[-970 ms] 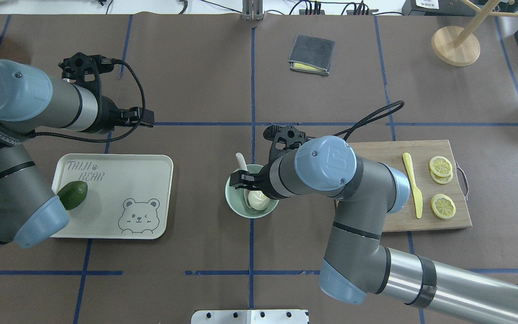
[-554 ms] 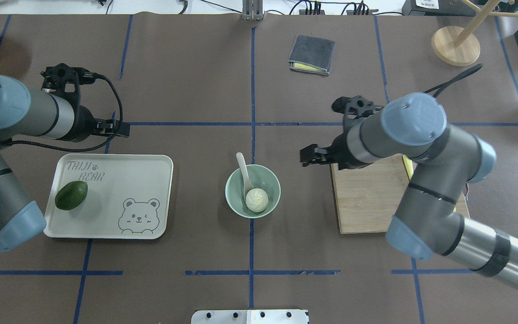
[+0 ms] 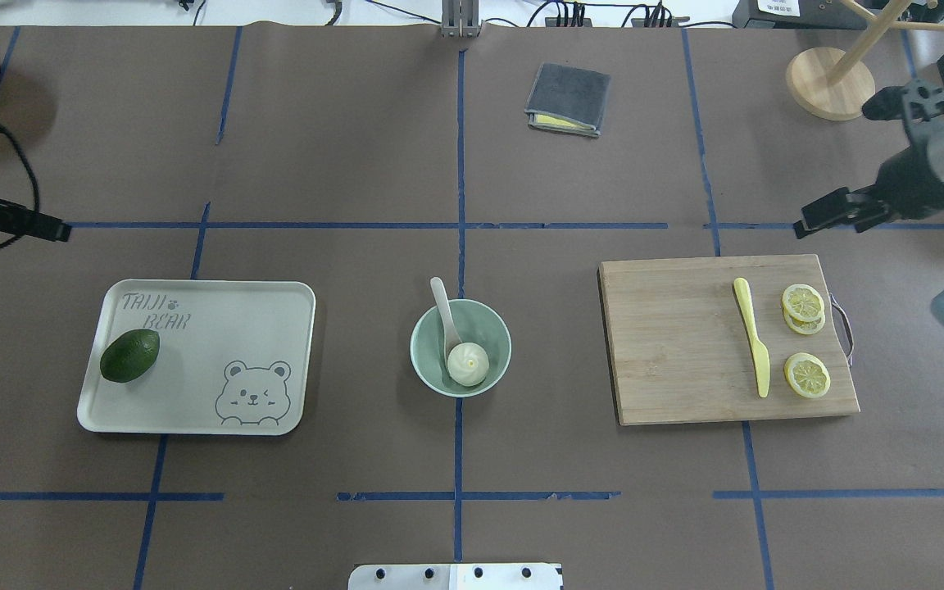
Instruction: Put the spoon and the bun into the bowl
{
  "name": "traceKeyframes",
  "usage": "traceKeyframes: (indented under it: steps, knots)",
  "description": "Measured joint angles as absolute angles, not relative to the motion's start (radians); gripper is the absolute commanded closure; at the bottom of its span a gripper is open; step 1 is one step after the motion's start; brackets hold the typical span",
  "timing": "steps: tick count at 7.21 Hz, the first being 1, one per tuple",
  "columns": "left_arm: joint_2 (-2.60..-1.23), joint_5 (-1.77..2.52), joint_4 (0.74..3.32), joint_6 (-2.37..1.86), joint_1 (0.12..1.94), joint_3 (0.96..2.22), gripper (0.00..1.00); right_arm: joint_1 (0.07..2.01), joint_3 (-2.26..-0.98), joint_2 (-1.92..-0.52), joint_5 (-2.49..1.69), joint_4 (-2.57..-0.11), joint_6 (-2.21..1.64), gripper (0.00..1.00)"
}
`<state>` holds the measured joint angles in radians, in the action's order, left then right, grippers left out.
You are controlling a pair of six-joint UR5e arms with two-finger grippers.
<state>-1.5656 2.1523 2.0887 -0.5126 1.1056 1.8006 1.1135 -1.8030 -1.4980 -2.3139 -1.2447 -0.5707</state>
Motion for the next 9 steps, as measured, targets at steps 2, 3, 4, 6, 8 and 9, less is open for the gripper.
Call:
traceKeyframes:
  steps: [2,3,4,6,8,9]
  knots:
    - [-1.548,2.268,2.097,-0.205,1.341,1.653,0.0,1.264,-1.795,-1.546,-2.35,-1.376,-0.281,0.0]
    - [-1.556,2.296,2.063,-0.077,1.425,1.583,0.0,1.332,-1.79,-1.557,-2.363,-1.456,-0.143,0.0]
    - [-1.564,2.344,2.012,-0.003,1.466,1.539,0.0,1.381,-1.788,-1.571,-2.375,-1.515,-0.035,0.0]
    - [-1.526,2.408,1.972,0.041,1.487,1.521,0.0,1.409,-1.786,-1.59,-2.374,-1.548,0.041,0.0]
    - [-1.476,2.41,1.984,0.045,1.489,1.531,0.0,1.413,-1.773,-1.595,-2.371,-1.548,0.045,0.0]
    - [-1.465,2.409,1.987,0.044,1.489,1.531,0.0,1.414,-1.768,-1.598,-2.371,-1.547,0.04,0.0]
